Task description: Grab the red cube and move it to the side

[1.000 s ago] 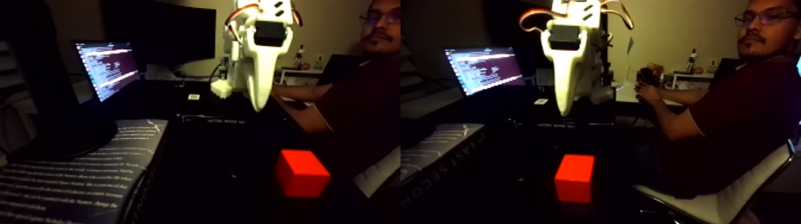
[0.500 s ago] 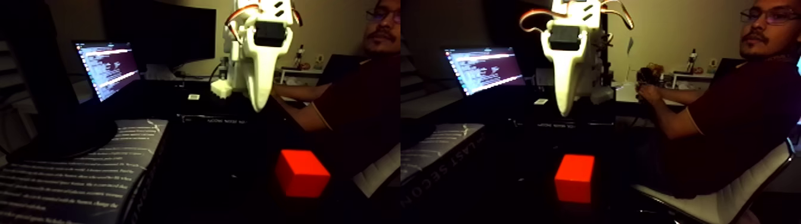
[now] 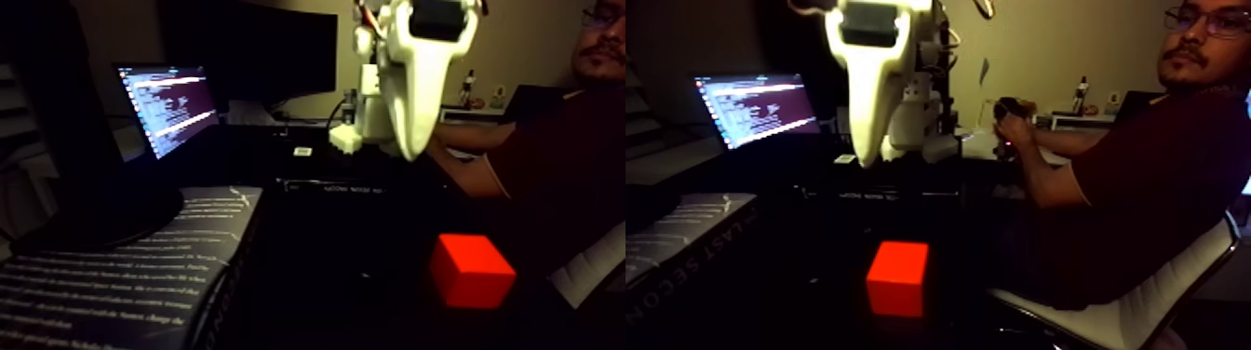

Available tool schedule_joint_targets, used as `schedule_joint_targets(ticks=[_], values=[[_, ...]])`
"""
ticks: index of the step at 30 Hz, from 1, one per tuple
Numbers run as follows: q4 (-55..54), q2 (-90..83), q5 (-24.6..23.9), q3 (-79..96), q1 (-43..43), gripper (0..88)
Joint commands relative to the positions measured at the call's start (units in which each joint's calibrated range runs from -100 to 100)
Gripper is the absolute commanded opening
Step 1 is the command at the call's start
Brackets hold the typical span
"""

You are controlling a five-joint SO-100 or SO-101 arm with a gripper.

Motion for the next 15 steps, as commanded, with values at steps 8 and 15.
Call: schedule_joint_targets(ticks=[8,15], values=[[0.99,19.29,6.89,-17.68,0.48,1.6],[2.85,27.7,10.67,-23.66,1.06,1.5]])
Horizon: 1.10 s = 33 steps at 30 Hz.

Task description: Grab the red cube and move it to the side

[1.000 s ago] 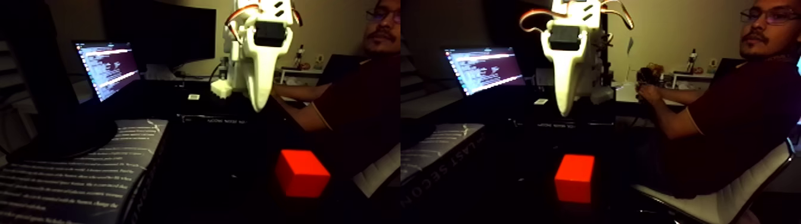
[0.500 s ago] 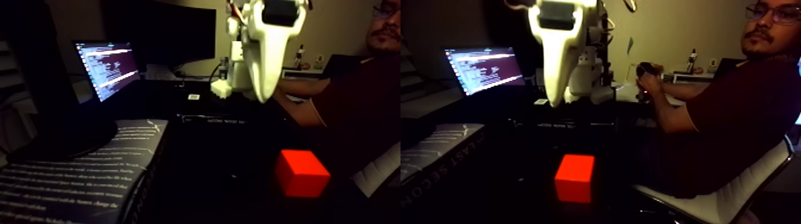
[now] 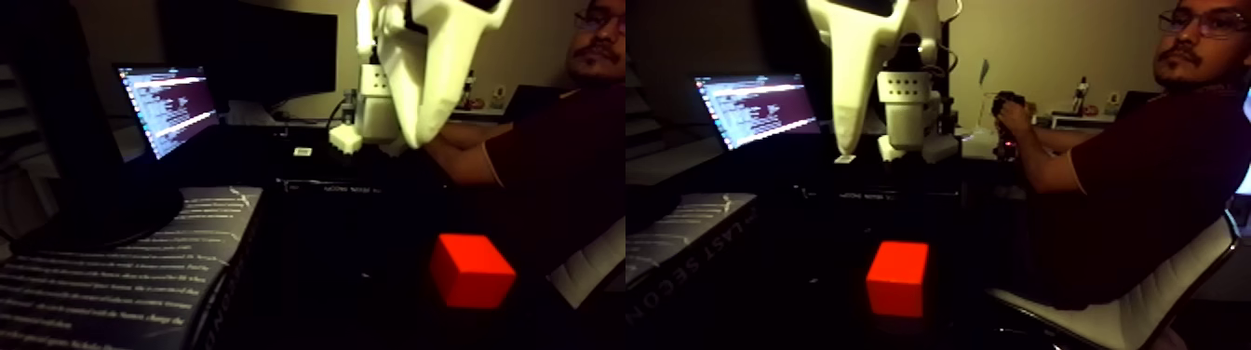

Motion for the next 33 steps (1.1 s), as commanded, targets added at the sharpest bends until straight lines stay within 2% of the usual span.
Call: schedule_joint_targets(ticks=[1,7,11,13,17,27,33], values=[[0.73,3.29,0.65,-4.25,0.45,1.4],[0.73,10.44,0.27,-7.33,1.11,1.2],[0.05,14.89,-6.42,-10.14,3.28,1.5],[0.3,16.57,-7.6,-11.41,3.44,1.5],[0.3,19.68,-7.6,-13.59,3.69,1.5],[0.81,29.43,-7.12,-21.48,10.61,1.5],[2.92,30.18,-3.5,-19.12,9.52,1.5]])
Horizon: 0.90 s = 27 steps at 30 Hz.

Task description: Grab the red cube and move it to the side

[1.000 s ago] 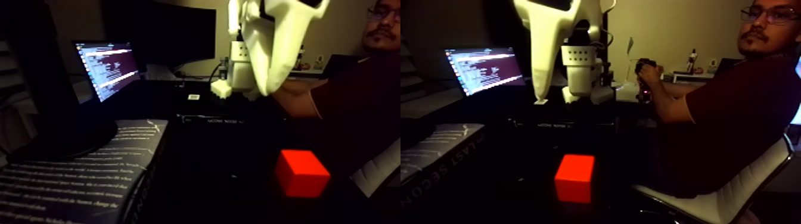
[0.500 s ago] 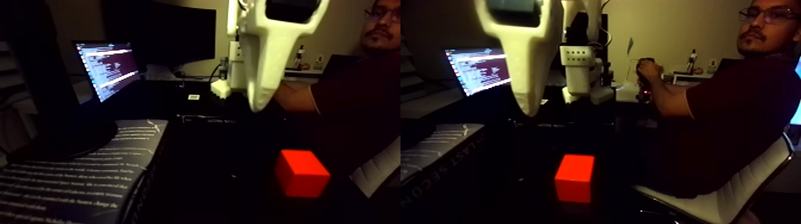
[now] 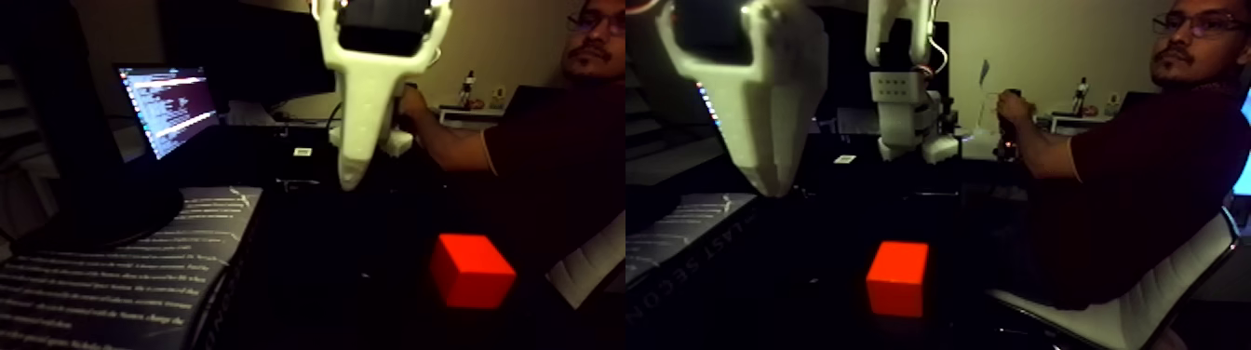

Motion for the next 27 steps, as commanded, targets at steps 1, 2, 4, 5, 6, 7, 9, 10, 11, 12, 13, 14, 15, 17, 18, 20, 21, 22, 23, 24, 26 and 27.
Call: schedule_joint_targets(ticks=[1,2,4,5,6,7,9,10,11,12,13,14,15,17,18,20,21,22,23,24,26,27], values=[[1.86,0.15,1.43,0.3,-2.13,1.5],[1.78,0.15,1.43,0.66,-2.63,1.5],[1.1,0.15,1.27,1.02,-3.13,1.5],[1.1,0.15,1.27,1.02,-3.29,1.5],[1.1,0.15,1.27,1.02,-3.96,1.5],[1.1,0.15,1.27,1.02,-5.04,1.5],[1.1,0.15,1.16,1.02,-6.87,1.5],[1.1,0.15,1.11,1.02,-7.54,1.5],[1.1,0.15,0.84,1.02,-8.12,1.5],[1.1,0.15,0.19,0.93,-8.62,1.5],[1.1,0.15,-0.24,0.84,-9.12,1.6],[1.1,0.23,-0.35,0.93,-9.79,2.4],[1.1,0.4,-0.35,0.93,-10.12,4.3],[0.93,0.65,-0.46,0.84,-10.29,8.4],[0.51,0.82,-0.73,0.66,-10.29,9.6],[-1.09,0.99,-1.11,0.84,-10.2,10.8],[-1.77,0.99,-1.11,0.93,-10.2,11.2],[-2.36,1.07,-1.11,1.02,-10.37,11.3],[-2.7,1.07,-1.11,1.02,-10.37,11.3],[-3.12,1.07,-1.11,1.02,-10.87,11.5],[-3.46,1.07,-0.84,1.02,-11.62,15.2],[-3.46,1.07,-0.78,1.02,-11.7,18.1]])
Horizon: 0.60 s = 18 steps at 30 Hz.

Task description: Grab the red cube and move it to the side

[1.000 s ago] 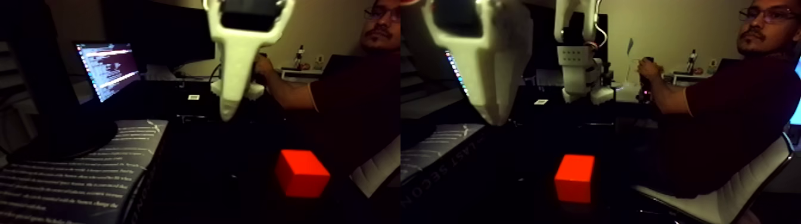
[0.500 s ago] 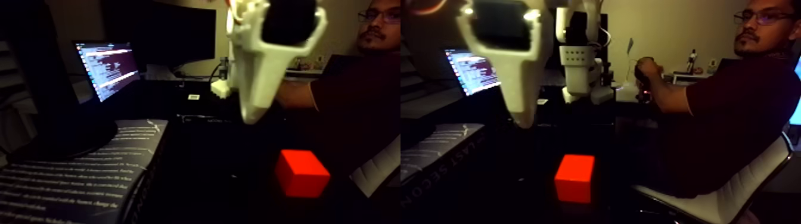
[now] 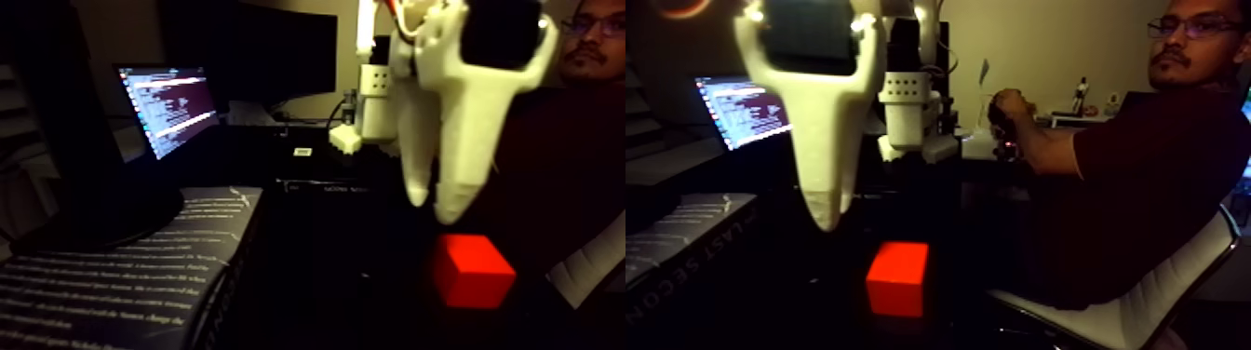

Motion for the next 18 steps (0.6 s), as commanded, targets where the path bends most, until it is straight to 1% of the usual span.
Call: schedule_joint_targets(ticks=[1,3,5,7,10,12,18], values=[[-0.76,0.06,0.16,-0.16,-0.74,21.1],[-0.85,0.15,0.16,-0.16,-0.66,24.8],[-0.51,0.15,0.43,-0.06,-0.74,26.2],[-0.43,0.73,0.54,-0.06,-0.74,26.1],[0.0,2.16,3.83,0.39,-0.66,26.1],[0.0,2.75,5.18,1.75,-0.49,26.1],[0.08,2.5,5.34,5.01,0.01,26.1]])
